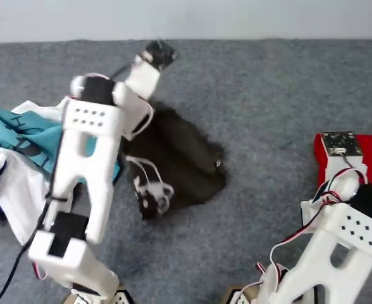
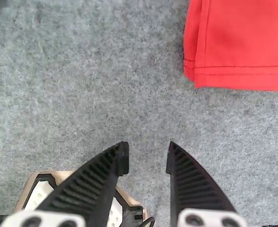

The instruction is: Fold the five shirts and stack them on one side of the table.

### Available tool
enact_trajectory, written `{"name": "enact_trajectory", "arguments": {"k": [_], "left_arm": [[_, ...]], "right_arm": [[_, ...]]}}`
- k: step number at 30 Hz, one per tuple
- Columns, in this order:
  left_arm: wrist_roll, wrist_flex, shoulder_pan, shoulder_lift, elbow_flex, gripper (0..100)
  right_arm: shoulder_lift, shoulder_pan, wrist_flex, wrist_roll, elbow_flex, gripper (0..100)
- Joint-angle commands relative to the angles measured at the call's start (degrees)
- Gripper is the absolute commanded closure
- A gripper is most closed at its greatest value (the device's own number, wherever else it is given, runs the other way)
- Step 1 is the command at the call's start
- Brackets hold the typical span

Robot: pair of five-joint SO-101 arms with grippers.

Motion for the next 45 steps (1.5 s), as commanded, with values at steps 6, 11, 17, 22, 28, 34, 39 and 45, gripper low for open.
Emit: {"name": "enact_trajectory", "arguments": {"k": [6,11,17,22,28,34,39,45], "left_arm": [[0.26,2.9,14.95,-23.38,-29.49,99],[0.18,3.87,12.48,-30.77,-29.76,99],[0.18,3.78,3.69,-31.03,-17.01,99],[0.26,-6.07,6.95,-31.03,-1.98,99],[0.44,-28.92,18.11,-29.98,17.1,99],[0.53,-20.4,25.85,-27.96,-6.2,98],[0.18,-7.56,22.59,-25.23,-24.04,98],[0.18,-1.85,5.63,-22.42,-15.69,98]], "right_arm": [[-1.36,-0.48,0.31,0.09,-0.18,85.4],[-1.36,-0.48,0.31,0.09,-0.18,85.4],[-1.36,-0.48,0.31,0.09,-0.18,85.4],[-1.36,-0.48,0.31,0.09,-0.18,85.4],[-1.36,-0.48,-0.22,0.09,2.11,85.4],[-1.36,-0.48,-3.3,0.18,9.49,85.4],[-1.36,-0.48,-4.53,0.18,10.81,85.4],[-1.36,-0.48,-4.53,0.44,10.81,85.4]]}}
